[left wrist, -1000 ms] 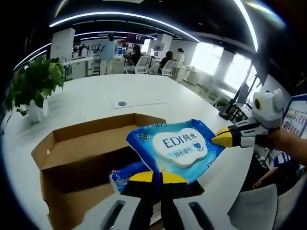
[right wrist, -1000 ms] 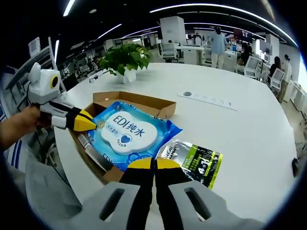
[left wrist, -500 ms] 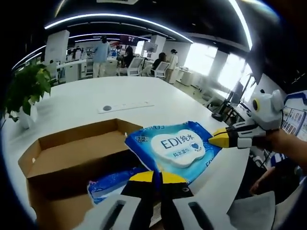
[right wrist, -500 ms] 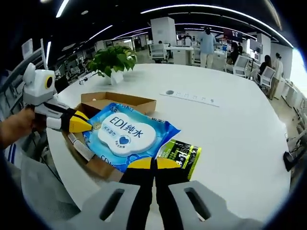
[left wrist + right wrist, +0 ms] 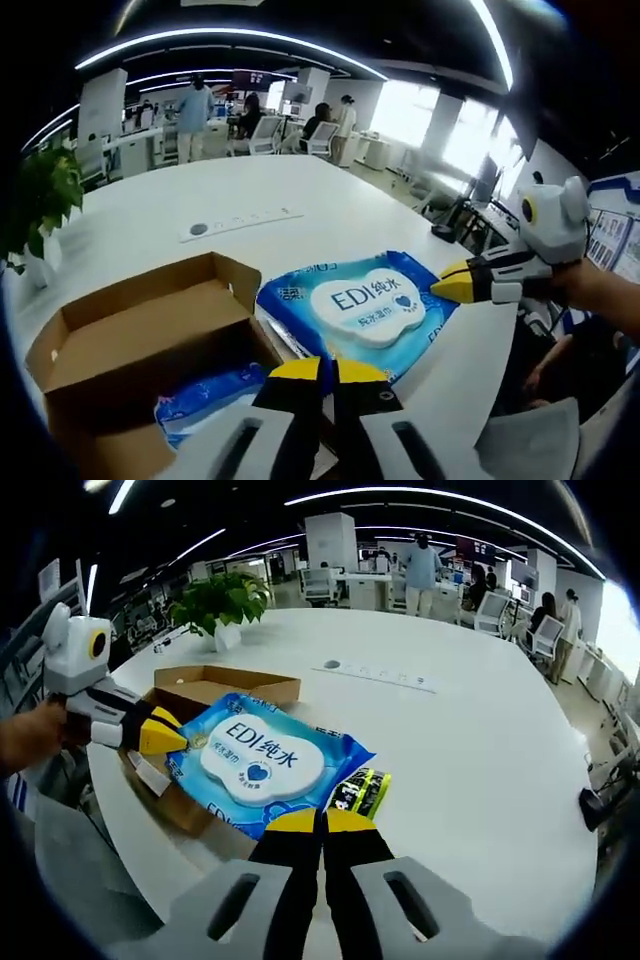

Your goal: Operate the shoe box by opening the lid, removing the specified soft item, and placing it in the target area until the item is outside and the box remains undamaged.

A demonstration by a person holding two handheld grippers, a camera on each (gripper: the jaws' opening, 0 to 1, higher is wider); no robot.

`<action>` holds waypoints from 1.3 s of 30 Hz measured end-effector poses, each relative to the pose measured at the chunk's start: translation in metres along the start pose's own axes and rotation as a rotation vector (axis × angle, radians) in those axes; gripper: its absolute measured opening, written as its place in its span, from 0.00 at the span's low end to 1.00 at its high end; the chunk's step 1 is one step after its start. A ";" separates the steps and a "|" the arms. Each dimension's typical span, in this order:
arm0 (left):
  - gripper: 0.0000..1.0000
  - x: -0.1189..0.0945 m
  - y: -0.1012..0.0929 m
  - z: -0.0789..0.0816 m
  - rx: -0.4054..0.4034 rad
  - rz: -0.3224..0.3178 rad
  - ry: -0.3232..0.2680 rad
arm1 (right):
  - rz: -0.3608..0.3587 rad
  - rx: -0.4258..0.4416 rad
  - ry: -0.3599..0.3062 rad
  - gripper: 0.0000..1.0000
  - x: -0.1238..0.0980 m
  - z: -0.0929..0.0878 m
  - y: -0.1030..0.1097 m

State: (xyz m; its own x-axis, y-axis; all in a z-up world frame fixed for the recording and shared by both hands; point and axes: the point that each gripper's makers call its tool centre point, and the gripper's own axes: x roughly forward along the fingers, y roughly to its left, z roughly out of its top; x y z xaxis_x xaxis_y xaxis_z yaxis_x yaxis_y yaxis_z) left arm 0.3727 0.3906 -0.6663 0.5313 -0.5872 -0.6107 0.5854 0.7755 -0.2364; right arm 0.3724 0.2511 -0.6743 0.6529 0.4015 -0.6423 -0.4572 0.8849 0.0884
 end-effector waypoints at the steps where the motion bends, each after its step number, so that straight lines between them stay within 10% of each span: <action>1: 0.01 0.002 0.000 0.000 0.002 0.000 0.001 | -0.001 0.002 0.001 0.00 0.001 -0.001 -0.002; 39: 0.01 0.074 0.012 -0.009 0.284 0.023 0.268 | -0.018 0.025 0.044 0.00 0.070 -0.031 -0.049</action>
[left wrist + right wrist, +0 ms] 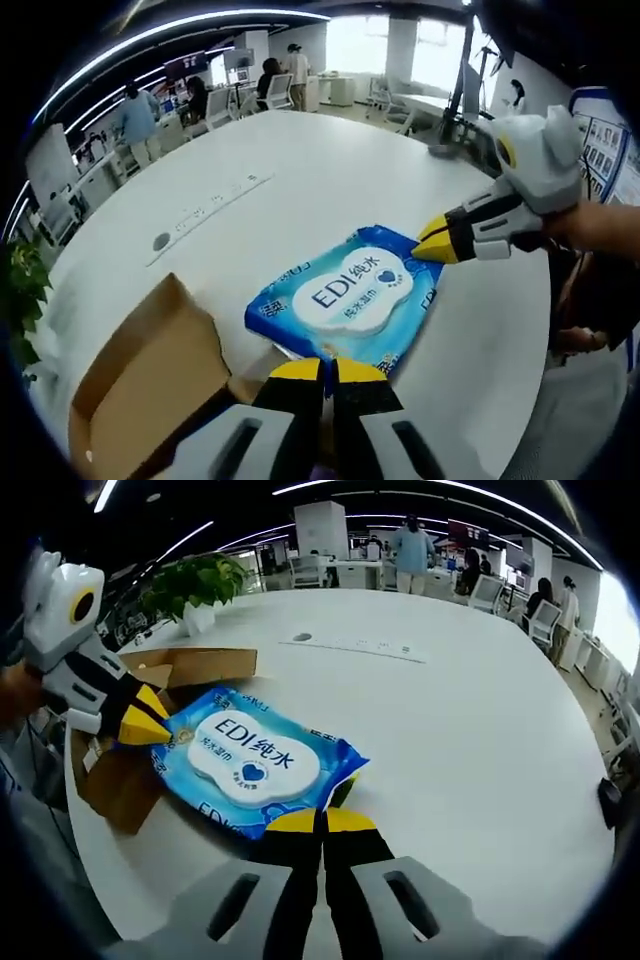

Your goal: Operate the shoe box by opening the lid, removing the specified soft item, and placing it in the target area until the item is outside and the box remains undamaged.

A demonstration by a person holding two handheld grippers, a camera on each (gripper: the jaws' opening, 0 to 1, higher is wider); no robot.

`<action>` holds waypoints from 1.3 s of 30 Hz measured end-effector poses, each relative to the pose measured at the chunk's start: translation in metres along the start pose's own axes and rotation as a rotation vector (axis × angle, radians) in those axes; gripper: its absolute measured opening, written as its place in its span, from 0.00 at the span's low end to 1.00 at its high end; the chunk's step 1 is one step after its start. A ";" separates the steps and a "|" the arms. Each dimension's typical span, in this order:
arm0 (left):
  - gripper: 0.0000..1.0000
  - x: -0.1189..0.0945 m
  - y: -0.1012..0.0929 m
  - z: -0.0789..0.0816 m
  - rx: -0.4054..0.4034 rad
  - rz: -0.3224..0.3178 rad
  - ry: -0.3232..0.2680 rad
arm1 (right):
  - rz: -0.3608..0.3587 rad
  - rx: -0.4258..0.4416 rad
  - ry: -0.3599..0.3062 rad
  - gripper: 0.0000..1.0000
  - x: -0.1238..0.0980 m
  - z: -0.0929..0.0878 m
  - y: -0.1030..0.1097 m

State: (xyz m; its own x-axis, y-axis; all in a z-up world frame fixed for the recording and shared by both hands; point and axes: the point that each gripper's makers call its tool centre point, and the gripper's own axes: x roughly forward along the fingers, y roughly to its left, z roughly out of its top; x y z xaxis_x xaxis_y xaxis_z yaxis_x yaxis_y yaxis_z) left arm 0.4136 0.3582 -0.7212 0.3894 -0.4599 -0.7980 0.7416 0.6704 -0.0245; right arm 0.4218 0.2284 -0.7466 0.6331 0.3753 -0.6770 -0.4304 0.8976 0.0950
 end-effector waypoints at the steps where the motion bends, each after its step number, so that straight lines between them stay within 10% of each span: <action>1: 0.01 0.002 -0.001 -0.002 0.005 0.001 0.009 | -0.003 -0.001 0.004 0.00 0.002 -0.002 0.000; 16: 0.03 0.016 -0.008 -0.021 0.198 0.015 0.107 | -0.019 0.031 -0.002 0.00 0.004 -0.008 -0.002; 39: 0.22 -0.025 -0.003 0.010 0.072 -0.006 -0.075 | -0.067 0.000 0.020 0.08 -0.014 -0.013 -0.009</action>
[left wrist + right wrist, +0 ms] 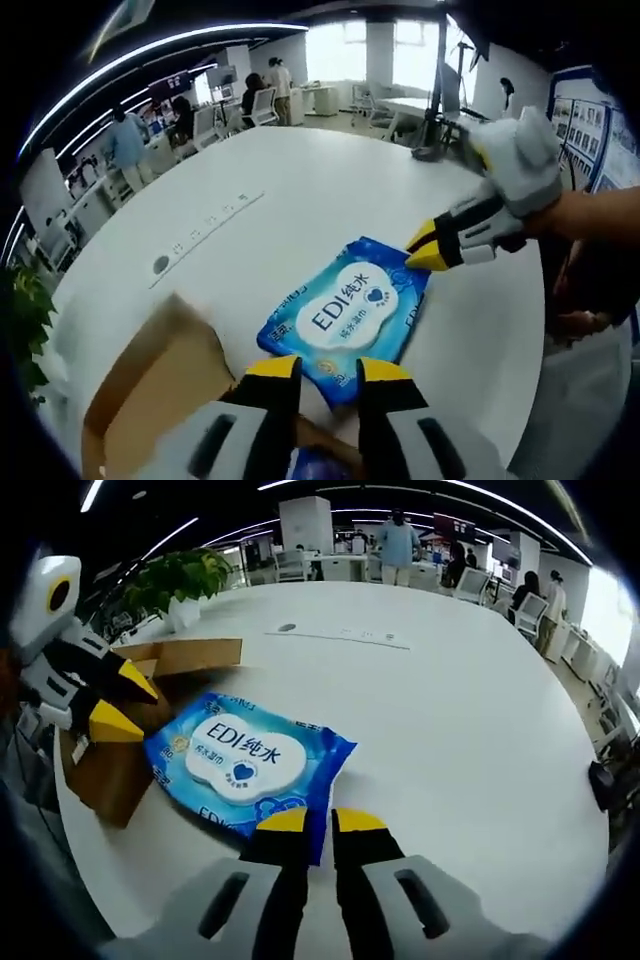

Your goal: Operate the shoe box by opening the lid, removing the specified soft item, and placing it in the target area until the item is outside and the box remains undamaged.

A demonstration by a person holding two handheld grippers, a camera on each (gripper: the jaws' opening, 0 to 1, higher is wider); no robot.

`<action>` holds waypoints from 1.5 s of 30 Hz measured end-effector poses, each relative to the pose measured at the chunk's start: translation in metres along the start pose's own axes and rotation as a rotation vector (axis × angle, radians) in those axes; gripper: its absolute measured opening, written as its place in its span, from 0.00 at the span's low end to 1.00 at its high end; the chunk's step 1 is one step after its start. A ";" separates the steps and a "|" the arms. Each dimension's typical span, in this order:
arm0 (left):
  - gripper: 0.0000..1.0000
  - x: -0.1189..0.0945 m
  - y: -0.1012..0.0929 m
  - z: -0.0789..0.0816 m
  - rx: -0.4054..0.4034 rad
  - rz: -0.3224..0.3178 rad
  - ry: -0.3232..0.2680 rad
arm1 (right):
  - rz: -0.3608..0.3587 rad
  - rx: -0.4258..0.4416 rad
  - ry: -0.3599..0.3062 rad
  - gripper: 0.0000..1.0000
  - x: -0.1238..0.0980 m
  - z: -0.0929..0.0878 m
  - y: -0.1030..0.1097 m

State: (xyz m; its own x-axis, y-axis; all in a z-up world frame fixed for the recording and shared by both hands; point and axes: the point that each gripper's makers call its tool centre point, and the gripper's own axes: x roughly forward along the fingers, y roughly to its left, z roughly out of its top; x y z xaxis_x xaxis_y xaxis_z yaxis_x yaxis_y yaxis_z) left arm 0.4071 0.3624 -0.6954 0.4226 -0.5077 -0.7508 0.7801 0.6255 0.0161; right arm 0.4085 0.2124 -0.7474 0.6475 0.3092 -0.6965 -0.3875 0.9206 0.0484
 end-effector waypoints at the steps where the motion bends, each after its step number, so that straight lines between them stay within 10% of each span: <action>1: 0.22 -0.001 0.000 0.000 -0.002 0.001 -0.002 | -0.005 -0.010 -0.003 0.09 -0.004 0.001 0.000; 21: 0.30 -0.049 0.008 -0.012 -0.056 -0.013 -0.069 | -0.013 -0.069 -0.018 0.20 -0.044 0.020 0.011; 45: 0.29 -0.079 0.021 -0.063 -0.030 -0.088 -0.051 | 0.168 -0.212 -0.102 0.24 -0.058 0.082 0.094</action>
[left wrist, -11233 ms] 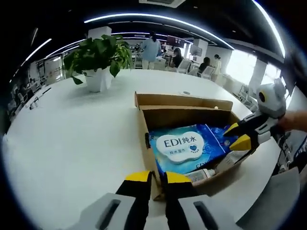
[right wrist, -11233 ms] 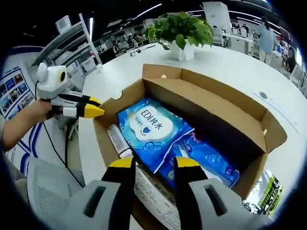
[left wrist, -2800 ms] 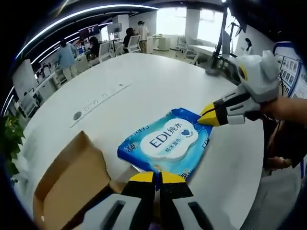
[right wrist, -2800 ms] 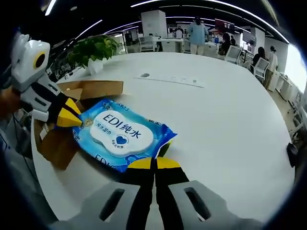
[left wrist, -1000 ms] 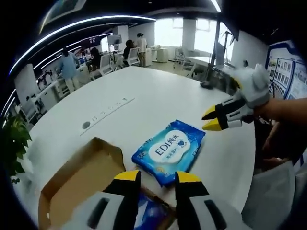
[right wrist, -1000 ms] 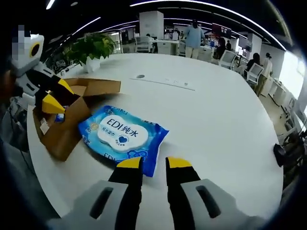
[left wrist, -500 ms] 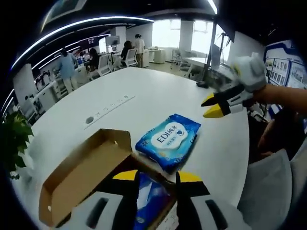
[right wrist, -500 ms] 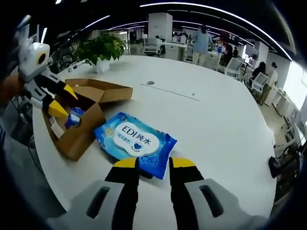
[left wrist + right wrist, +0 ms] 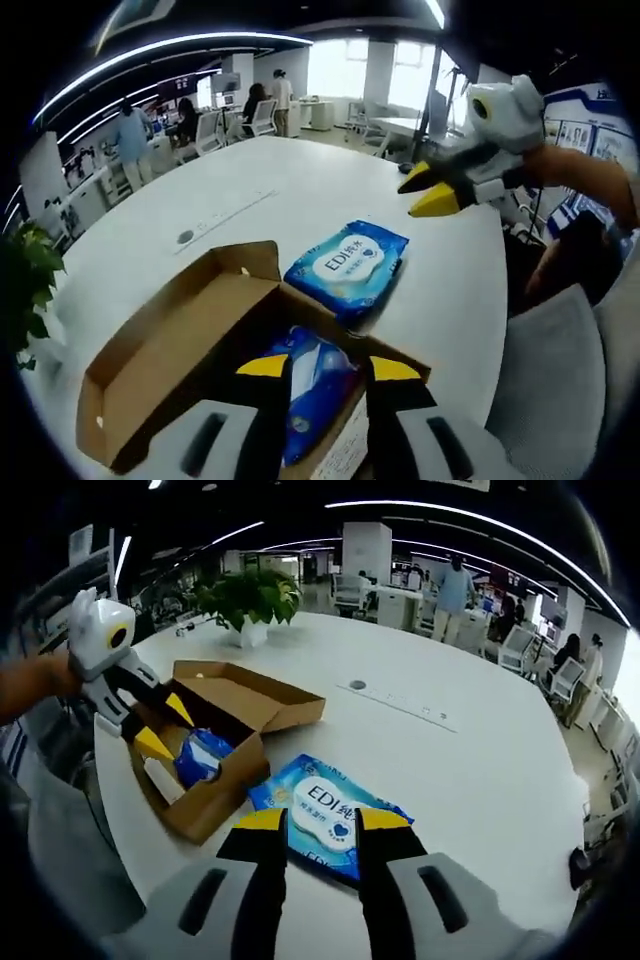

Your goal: Operate the shoe box by opening the lid, removing the specified soft item, and placing it in the target area until the item is outside and the box remains undamaged.

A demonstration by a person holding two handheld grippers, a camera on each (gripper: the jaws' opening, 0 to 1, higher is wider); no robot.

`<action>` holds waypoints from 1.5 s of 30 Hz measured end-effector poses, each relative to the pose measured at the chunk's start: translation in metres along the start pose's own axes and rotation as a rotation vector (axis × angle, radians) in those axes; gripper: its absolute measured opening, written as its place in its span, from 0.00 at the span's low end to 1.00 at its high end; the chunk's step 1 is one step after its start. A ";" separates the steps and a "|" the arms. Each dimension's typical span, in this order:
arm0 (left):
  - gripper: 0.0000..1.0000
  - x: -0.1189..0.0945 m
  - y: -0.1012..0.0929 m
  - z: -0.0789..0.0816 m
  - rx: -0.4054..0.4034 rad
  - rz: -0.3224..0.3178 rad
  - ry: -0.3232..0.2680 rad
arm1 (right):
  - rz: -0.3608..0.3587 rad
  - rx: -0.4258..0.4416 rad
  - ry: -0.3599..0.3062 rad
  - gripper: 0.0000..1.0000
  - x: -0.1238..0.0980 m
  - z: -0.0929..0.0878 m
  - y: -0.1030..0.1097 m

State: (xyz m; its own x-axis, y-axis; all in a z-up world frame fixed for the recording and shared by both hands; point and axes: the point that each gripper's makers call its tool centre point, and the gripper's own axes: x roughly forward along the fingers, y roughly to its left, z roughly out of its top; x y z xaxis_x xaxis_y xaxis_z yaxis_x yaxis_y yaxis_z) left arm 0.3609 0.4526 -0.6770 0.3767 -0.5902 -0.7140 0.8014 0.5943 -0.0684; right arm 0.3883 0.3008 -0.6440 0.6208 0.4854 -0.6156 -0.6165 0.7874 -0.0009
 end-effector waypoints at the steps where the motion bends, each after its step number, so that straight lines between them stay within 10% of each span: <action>1: 0.29 0.000 0.000 -0.003 0.010 -0.003 0.004 | 0.008 -0.005 -0.001 0.24 0.001 0.002 0.002; 34: 0.13 0.031 0.018 -0.057 0.134 -0.086 0.175 | 0.289 -0.334 0.110 0.23 0.081 0.018 0.106; 45: 0.01 0.029 0.022 -0.057 0.078 -0.101 0.153 | 0.347 -0.389 0.134 0.21 0.112 0.024 0.119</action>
State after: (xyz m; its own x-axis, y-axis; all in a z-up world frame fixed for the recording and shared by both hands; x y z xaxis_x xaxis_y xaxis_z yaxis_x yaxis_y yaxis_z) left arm 0.3629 0.4792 -0.7389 0.2222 -0.5513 -0.8042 0.8673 0.4886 -0.0953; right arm 0.3963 0.4585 -0.6940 0.2974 0.6188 -0.7271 -0.9241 0.3780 -0.0563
